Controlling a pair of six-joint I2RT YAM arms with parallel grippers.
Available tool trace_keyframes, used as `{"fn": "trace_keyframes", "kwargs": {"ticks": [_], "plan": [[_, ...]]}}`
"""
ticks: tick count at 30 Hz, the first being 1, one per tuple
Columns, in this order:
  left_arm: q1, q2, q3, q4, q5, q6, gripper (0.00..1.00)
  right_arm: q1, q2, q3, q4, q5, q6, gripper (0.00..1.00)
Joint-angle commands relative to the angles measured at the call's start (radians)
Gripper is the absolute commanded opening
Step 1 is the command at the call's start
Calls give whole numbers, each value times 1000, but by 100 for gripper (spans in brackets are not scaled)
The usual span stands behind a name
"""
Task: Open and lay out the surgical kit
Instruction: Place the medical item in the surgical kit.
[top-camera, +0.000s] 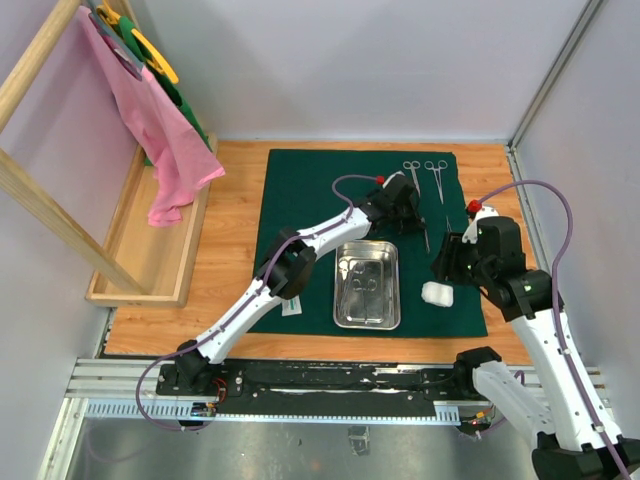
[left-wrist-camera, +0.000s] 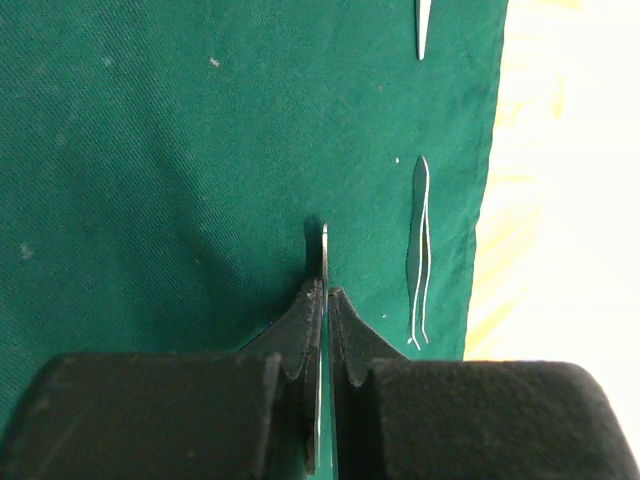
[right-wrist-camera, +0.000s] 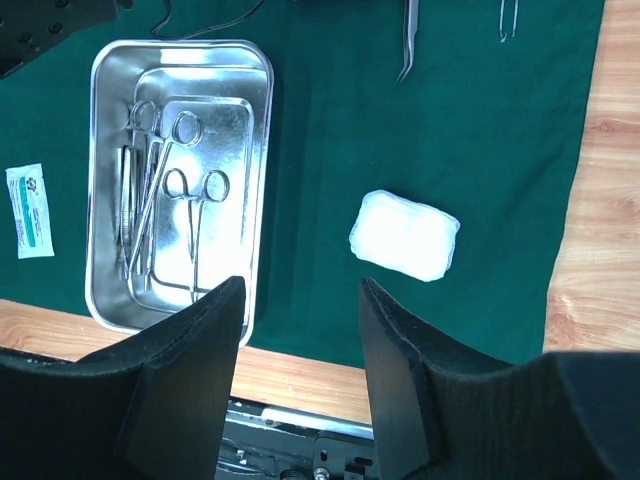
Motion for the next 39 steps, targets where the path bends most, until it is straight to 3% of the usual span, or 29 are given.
{"fn": "trace_keyframes", "kwargs": {"ticks": [1, 16, 24, 29, 34, 39], "plan": [[3, 20, 18, 46, 24, -5, 7, -34, -1, -7, 15, -26, -18, 50], [5, -28, -74, 143, 70, -36, 17, -48, 3, -15, 17, -45, -21, 50], [8, -101, -160, 230, 95, -51, 48, -49, 6, -3, 11, -45, -20, 51], [17, -167, -212, 292, 138, -75, 54, -49, 9, 12, 2, -40, -24, 50], [31, -313, -311, 375, 160, -57, 69, -48, 13, 58, -13, -41, -32, 51], [71, -520, -422, 358, 164, 20, 71, -49, 16, 88, -21, -63, -18, 51]]}}
